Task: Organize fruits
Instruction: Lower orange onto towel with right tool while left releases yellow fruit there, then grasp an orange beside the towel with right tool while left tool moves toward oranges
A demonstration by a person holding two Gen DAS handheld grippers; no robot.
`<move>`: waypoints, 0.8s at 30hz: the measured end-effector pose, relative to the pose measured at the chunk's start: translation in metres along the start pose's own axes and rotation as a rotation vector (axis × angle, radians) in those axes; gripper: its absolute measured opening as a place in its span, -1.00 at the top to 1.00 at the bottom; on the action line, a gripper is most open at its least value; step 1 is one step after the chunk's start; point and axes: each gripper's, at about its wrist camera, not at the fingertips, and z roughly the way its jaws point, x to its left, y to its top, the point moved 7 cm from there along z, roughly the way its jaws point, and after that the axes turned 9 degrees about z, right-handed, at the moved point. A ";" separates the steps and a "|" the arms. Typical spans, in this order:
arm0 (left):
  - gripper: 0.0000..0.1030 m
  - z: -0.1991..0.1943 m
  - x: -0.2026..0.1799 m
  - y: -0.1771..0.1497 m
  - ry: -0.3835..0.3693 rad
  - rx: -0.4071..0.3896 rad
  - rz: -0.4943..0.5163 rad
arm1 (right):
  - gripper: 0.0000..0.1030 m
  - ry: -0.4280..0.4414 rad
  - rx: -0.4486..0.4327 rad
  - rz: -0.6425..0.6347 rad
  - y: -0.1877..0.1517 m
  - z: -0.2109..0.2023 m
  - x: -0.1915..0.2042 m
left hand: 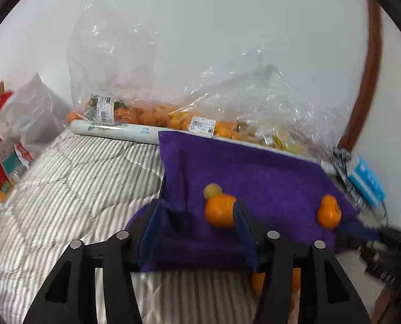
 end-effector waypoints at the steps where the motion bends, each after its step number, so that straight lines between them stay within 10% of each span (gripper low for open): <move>1: -0.02 0.000 -0.001 -0.002 0.004 0.001 0.010 | 0.39 0.020 0.004 0.003 -0.002 -0.002 0.002; 24: -0.06 0.015 -0.001 -0.004 -0.100 0.062 -0.054 | 0.28 0.063 0.172 -0.022 -0.029 0.019 0.015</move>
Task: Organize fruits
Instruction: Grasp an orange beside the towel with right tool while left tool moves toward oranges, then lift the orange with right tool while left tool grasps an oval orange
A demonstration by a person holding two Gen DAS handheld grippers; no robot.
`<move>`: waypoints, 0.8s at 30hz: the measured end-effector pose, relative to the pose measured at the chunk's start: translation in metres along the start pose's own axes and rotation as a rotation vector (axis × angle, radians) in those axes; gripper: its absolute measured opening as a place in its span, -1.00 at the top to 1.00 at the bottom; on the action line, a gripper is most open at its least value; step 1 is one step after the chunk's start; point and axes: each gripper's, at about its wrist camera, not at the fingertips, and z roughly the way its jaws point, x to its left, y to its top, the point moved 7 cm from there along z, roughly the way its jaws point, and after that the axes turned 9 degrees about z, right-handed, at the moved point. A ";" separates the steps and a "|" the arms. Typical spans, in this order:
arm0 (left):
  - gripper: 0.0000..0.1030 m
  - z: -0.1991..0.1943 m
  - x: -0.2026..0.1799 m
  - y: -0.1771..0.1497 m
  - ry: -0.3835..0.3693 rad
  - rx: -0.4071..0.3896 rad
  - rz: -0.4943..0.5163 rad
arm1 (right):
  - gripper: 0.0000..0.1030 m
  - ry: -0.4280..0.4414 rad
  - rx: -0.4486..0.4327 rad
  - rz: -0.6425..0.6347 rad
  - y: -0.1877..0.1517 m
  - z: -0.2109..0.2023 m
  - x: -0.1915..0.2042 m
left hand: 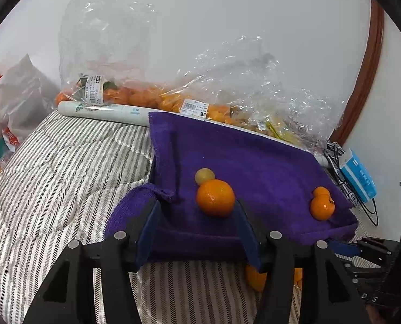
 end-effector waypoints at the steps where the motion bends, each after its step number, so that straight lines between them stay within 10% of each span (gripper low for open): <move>1: -0.06 -0.001 -0.001 0.001 -0.003 -0.003 0.003 | 0.28 -0.006 0.015 0.003 0.000 0.002 -0.002; 6: -0.06 -0.007 -0.007 0.003 0.001 -0.026 0.032 | 0.26 -0.014 0.093 0.045 -0.003 0.012 -0.012; 24: -0.04 -0.013 -0.064 -0.011 -0.197 0.009 0.220 | 0.31 0.041 -0.098 0.008 0.014 -0.027 -0.011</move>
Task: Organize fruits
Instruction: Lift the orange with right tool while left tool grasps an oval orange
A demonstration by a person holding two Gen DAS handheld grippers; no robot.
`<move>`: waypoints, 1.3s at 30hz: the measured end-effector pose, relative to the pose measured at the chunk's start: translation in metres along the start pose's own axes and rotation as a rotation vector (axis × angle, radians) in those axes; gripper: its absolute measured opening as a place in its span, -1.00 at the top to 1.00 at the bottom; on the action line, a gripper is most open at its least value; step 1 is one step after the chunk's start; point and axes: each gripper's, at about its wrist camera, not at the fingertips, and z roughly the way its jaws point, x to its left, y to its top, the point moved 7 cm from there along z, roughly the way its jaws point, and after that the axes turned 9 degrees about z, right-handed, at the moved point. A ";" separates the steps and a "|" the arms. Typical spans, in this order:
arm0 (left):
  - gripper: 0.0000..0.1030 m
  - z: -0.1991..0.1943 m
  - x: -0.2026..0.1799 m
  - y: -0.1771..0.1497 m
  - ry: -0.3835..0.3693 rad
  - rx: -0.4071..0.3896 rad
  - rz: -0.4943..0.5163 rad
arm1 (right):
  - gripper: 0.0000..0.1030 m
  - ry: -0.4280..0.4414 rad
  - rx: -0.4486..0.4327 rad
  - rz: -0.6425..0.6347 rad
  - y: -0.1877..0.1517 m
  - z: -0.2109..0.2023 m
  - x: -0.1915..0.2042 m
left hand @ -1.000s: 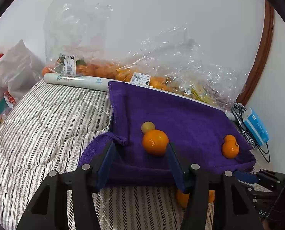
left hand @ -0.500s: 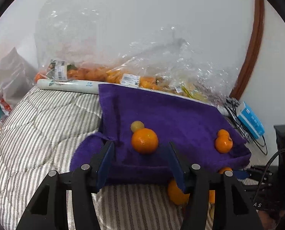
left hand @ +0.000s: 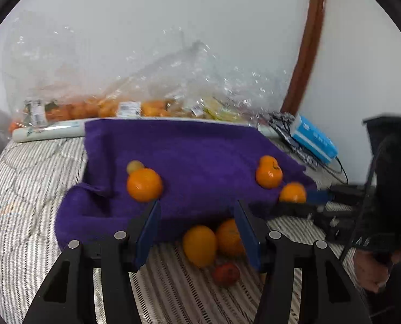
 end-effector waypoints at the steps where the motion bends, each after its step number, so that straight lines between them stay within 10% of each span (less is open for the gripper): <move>1: 0.00 0.003 -0.001 -0.002 -0.009 0.013 0.004 | 0.31 0.000 -0.020 -0.003 0.002 -0.003 0.001; 12: 0.48 0.019 -0.001 -0.015 -0.063 0.131 -0.008 | 0.31 -0.001 -0.077 0.125 0.017 -0.011 -0.024; 30: 0.39 0.039 -0.001 -0.031 -0.040 0.263 0.011 | 0.31 -0.028 -0.086 0.119 0.016 -0.008 -0.023; 39: 0.40 0.025 -0.002 -0.025 -0.042 0.188 0.026 | 0.31 -0.024 -0.109 0.114 0.017 -0.011 -0.022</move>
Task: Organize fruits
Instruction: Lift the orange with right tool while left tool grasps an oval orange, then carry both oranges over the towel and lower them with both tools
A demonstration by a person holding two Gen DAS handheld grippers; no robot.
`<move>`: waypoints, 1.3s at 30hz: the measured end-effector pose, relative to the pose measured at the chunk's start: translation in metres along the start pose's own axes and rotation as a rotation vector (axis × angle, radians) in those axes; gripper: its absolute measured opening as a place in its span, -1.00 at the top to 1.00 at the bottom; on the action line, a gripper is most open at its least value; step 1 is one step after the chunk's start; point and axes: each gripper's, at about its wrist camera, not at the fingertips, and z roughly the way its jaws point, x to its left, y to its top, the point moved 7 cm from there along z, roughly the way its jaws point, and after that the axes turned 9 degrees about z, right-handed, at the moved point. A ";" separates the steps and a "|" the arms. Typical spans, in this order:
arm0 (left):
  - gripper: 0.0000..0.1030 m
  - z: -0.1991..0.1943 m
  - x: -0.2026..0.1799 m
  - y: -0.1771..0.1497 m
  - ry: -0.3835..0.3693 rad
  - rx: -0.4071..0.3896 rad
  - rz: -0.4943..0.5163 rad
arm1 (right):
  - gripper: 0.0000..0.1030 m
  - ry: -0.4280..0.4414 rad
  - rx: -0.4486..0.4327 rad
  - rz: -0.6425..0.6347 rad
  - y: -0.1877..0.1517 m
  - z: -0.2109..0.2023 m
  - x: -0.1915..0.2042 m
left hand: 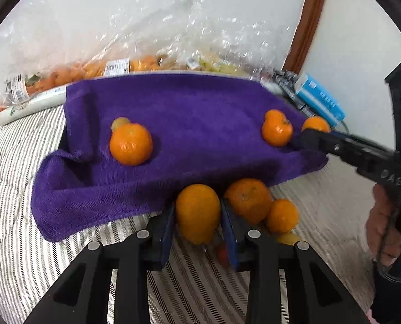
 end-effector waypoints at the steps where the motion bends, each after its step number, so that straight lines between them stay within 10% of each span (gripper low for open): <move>1: 0.40 -0.005 0.001 0.002 -0.007 -0.019 -0.004 | 0.31 0.002 -0.006 0.005 0.001 -0.001 -0.001; 23: 0.40 -0.011 0.018 0.082 0.080 -0.116 -0.064 | 0.31 -0.147 -0.114 -0.044 0.056 -0.016 -0.025; 39: 0.40 0.022 0.032 0.056 0.100 -0.153 -0.150 | 0.31 -0.194 -0.019 -0.008 0.032 0.015 -0.052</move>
